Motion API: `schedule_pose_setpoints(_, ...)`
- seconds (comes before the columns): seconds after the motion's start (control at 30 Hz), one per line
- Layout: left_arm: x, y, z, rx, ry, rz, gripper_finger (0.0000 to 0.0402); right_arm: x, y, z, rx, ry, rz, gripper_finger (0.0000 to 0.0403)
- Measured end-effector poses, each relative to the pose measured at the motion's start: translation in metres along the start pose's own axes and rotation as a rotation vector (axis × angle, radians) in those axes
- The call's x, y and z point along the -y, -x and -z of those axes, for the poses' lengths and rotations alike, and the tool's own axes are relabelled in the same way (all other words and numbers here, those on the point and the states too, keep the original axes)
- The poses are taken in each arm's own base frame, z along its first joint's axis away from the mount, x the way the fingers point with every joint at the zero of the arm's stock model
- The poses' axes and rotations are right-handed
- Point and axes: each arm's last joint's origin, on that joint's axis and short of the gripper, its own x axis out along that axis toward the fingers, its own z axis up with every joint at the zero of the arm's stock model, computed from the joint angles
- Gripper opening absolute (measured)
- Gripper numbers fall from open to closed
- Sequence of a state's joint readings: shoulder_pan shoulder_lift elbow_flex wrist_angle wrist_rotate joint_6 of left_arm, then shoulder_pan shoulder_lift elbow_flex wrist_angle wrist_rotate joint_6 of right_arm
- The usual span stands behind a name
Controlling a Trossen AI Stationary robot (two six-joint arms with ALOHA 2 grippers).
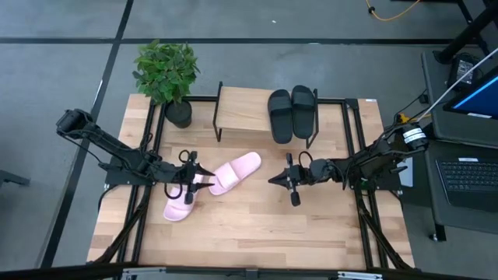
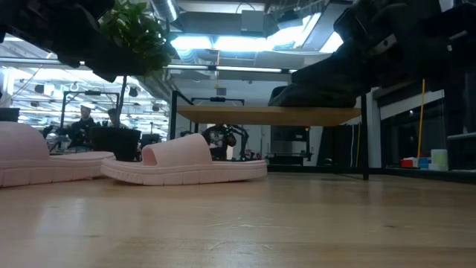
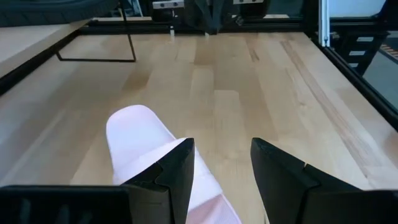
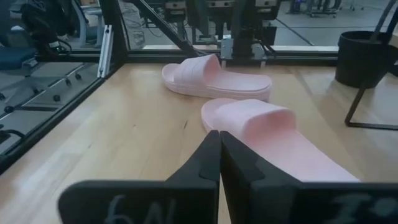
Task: Pick and place slides into the shelf
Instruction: Put the left pink slide on the shelf
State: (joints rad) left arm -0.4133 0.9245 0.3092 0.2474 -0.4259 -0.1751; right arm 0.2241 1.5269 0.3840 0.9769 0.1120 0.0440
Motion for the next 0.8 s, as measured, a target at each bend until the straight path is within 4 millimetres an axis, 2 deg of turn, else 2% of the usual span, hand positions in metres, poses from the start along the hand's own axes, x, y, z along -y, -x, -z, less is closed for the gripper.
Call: schedule_pose_setpoints(0.8,0.0032,0.0009,0.0,-0.001,0.031,0.039,0.0151,-0.0001,0.0,0.0003,-0.003,0.028,-0.001,0.0009)
